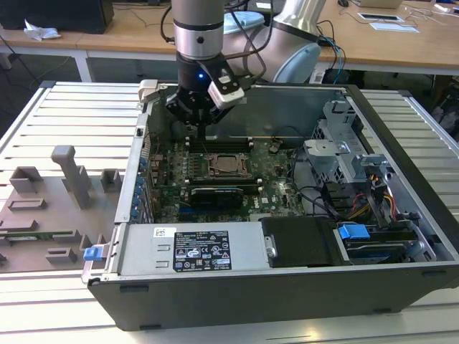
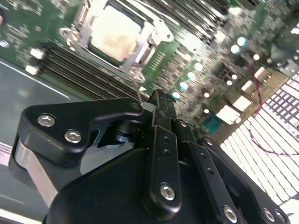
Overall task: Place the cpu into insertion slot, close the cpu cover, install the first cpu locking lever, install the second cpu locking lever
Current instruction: 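Install the first cpu locking lever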
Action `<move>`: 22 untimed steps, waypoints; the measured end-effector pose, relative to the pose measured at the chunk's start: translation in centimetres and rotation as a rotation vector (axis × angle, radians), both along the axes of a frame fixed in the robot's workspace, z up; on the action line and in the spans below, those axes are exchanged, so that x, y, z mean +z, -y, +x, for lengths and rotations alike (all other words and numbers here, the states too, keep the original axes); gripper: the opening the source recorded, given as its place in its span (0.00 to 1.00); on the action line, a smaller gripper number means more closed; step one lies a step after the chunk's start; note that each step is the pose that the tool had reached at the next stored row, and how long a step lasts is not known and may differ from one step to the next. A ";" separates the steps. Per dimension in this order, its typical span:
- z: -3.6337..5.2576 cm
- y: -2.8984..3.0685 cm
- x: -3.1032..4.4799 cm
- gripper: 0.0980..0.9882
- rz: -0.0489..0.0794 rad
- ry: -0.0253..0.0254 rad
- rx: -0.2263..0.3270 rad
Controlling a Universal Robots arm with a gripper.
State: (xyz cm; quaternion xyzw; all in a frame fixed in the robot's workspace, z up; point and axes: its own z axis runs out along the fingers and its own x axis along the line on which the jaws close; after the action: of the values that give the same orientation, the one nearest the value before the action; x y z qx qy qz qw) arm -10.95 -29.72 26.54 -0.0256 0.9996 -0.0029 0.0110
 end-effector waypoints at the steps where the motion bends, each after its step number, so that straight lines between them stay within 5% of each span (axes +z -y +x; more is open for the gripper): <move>1: -0.48 -0.06 -0.03 0.01 0.000 0.0005 0.000; 5: -1.46 -0.47 -0.15 0.01 0.000 0.0011 0.000; 9: -1.48 -1.69 -0.35 0.01 0.002 0.0012 0.000; 22: 0.27 -1.73 -0.38 0.01 0.003 0.0010 0.000</move>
State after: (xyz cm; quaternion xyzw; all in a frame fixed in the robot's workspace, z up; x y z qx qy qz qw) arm -10.69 -27.99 26.16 -0.0257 0.9996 -0.0013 0.0115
